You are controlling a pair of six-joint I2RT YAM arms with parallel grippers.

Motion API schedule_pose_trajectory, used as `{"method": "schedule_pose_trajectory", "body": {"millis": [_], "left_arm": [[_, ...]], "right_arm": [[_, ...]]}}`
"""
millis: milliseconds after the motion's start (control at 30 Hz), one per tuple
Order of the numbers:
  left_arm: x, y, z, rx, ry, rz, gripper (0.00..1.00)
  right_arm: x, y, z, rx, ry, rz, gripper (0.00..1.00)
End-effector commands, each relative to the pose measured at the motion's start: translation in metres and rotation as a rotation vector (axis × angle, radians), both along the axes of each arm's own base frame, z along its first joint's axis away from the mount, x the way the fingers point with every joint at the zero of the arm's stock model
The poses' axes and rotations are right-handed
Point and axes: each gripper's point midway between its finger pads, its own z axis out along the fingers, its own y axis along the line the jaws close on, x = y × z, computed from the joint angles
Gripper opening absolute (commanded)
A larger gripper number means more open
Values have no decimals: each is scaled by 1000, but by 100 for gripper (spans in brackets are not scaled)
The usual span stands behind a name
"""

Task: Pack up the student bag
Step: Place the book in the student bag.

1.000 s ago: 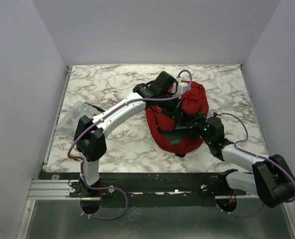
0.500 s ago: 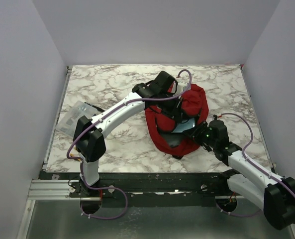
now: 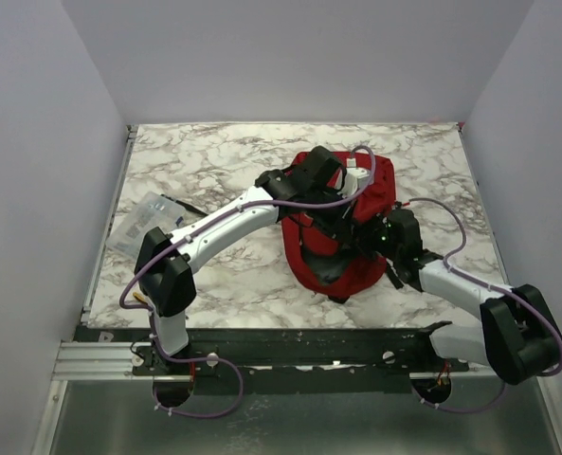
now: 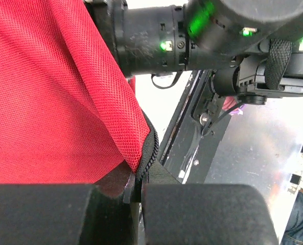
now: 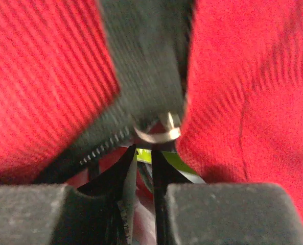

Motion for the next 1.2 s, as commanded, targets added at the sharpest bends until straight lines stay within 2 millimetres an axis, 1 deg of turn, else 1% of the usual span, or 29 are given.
{"method": "schedule_pose_trajectory", "body": {"millis": [0, 33, 100, 133, 233, 333, 400, 467, 533, 567, 667, 767, 833, 900, 1000, 1067, 1167], "left_arm": [[-22, 5, 26, -47, -29, -42, 0], [-17, 7, 23, -37, -22, -19, 0], [-4, 13, 18, -24, 4, 31, 0], [1, 15, 16, -20, 22, 49, 0], [4, 14, 7, -12, 64, 57, 0], [1, 11, -1, -6, 117, 47, 0], [-1, 9, -5, -3, 139, 44, 0], [-1, 9, -6, -2, 147, 45, 0], [-2, 8, -7, -1, 152, 46, 0], [-1, 9, -7, -1, 153, 47, 0], [-2, 9, -4, -5, 148, 47, 0], [-2, 10, -3, -6, 140, 50, 0], [-2, 10, -2, -7, 138, 51, 0], [-3, 10, -2, -9, 147, 46, 0], [-7, 8, 0, -16, 160, 35, 0], [-10, 7, 2, -23, 165, 24, 0], [-12, 7, 3, -23, 154, 18, 0]], "right_arm": [[38, -8, 30, -64, -131, -60, 23], [33, -8, 27, -85, -127, -39, 26], [19, -16, 18, -150, -105, -14, 41], [11, -20, 15, -181, -95, 6, 47], [-16, -35, 10, -293, -66, 63, 62], [-33, -48, 18, -358, -77, 71, 73], [-40, -58, 27, -400, -93, 61, 72], [-42, -80, 33, -473, -86, -18, 71], [-40, -93, 38, -520, -86, -71, 71], [-37, -96, 41, -528, -84, -89, 68], [-25, -105, 44, -559, -49, -144, 52], [-12, -106, 44, -577, -45, -154, 51], [-4, -102, 45, -588, -63, -129, 52], [2, -104, 46, -601, -64, -142, 53], [9, -96, 50, -581, -93, -116, 54], [10, -91, 43, -571, -76, -96, 54], [5, -94, 27, -582, -15, -100, 55]]}}
